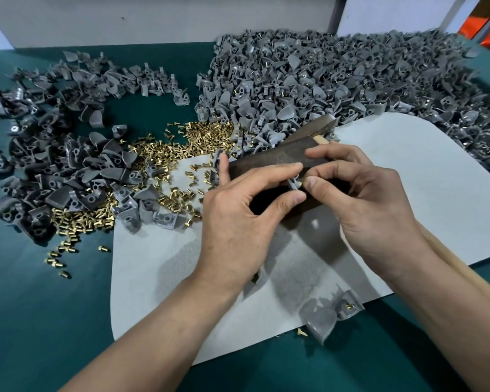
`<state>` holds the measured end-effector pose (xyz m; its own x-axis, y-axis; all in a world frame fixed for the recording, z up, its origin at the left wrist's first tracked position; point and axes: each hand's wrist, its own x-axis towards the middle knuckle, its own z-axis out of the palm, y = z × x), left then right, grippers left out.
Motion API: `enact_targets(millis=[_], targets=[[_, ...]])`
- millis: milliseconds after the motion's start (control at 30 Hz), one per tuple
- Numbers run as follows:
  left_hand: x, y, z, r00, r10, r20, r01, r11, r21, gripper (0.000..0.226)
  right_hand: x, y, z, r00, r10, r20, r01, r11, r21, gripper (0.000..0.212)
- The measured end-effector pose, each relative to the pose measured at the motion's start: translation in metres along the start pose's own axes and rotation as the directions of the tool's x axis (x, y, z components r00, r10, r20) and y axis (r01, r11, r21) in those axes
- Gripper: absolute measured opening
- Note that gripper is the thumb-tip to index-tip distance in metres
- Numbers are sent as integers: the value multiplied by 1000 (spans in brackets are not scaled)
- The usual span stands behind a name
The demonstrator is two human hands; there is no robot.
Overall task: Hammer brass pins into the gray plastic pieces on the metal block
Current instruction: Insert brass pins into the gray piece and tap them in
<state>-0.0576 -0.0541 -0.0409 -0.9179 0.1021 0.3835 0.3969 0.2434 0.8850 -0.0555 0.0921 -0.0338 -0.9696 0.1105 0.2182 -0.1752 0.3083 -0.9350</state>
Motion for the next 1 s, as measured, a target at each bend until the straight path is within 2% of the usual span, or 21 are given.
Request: enact_targets(millis=[200, 433, 633, 800, 1000], targets=[[-1, 0, 0, 1000, 15, -3, -15, 1000, 12, 29, -1, 0, -1, 1000, -10, -8, 10, 1000, 6, 26], [0, -1, 1, 1000, 9, -8, -9, 1000, 1, 30, -1, 1, 1, 1000, 12, -21, -11, 999, 46, 28], [0, -2, 1, 1000, 7, -11, -7, 1000, -3, 29, -1, 2, 1, 1000, 12, -13, -12, 999, 50, 26], [0, -1, 2, 1000, -6, -12, 6, 1000, -13, 28, -1, 3, 2, 1000, 1, -1, -1, 999, 36, 13], [-1, 1, 1, 1000, 12, -4, -12, 1000, 0, 29, 0, 4, -1, 1000, 20, -5, -19, 998, 62, 25]])
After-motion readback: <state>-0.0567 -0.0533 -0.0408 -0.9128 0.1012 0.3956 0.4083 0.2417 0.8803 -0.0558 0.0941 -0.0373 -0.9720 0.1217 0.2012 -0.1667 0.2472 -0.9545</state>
